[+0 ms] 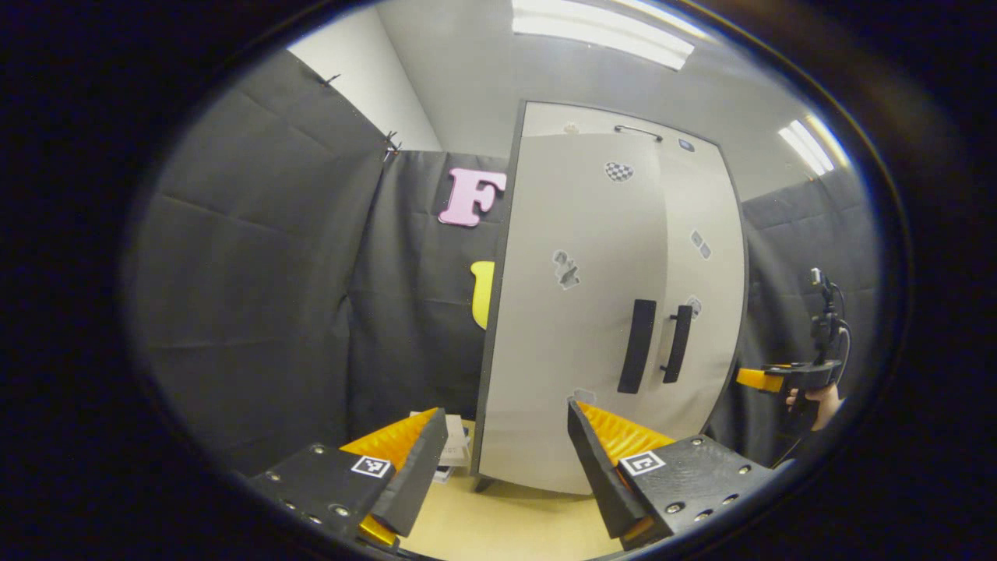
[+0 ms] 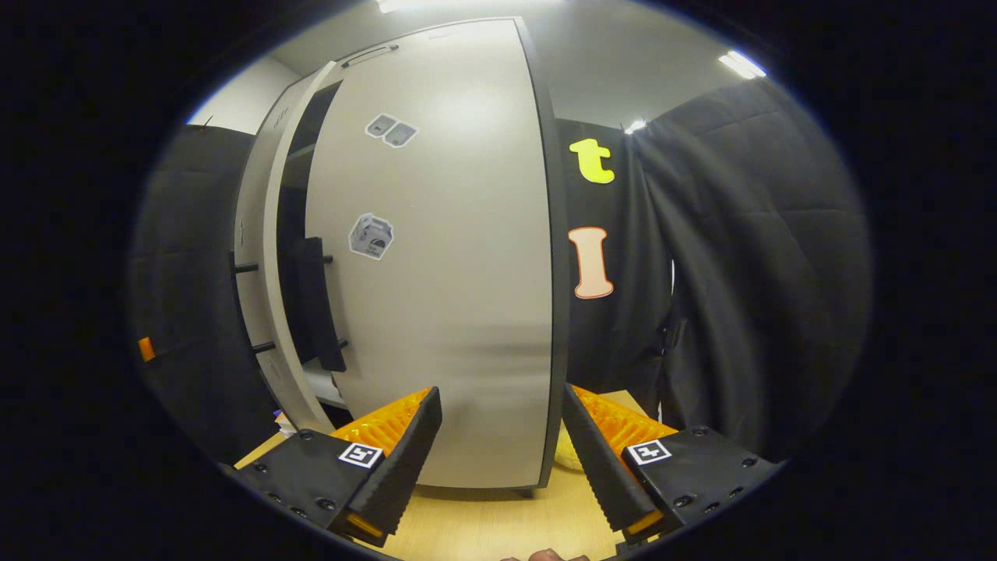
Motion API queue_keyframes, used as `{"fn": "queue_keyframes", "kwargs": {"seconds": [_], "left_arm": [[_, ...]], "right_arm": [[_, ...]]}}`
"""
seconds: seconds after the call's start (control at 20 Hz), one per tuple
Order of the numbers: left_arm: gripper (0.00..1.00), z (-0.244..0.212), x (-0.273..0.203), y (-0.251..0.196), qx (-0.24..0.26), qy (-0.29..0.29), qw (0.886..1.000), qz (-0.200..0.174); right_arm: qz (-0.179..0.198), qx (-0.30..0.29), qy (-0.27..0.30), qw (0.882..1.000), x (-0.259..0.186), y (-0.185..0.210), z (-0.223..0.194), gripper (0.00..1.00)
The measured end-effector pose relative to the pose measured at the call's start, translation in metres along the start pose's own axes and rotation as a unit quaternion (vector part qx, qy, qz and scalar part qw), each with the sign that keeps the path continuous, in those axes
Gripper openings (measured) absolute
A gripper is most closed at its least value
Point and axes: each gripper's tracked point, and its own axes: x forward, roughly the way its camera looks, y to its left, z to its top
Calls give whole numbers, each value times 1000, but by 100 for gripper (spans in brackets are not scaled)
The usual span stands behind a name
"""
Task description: Grab one shoe with the right hand and put it into the shoe cabinet, grab the other shoe with the left hand and put it into the shoe cabinet; then close the right door with the right hand and the left door with the left hand.
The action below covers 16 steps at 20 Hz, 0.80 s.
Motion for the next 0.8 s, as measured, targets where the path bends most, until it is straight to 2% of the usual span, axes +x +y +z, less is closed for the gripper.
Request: {"fn": "queue_keyframes", "kwargs": {"seconds": [0.25, 0.4, 0.8], "left_arm": [[90, -7, -1, 11, 15, 11, 1000, 6], [90, -14, -2, 38, 24, 26, 999, 31], [90, -21, 5, 70, 5, 30, 999, 13]], "right_arm": [[-2, -8, 5, 1000, -1, 14, 0, 98], [-1, -7, 5, 1000, -4, 22, -1, 98], [-27, -14, 11, 999, -21, 39, -6, 98]]}}
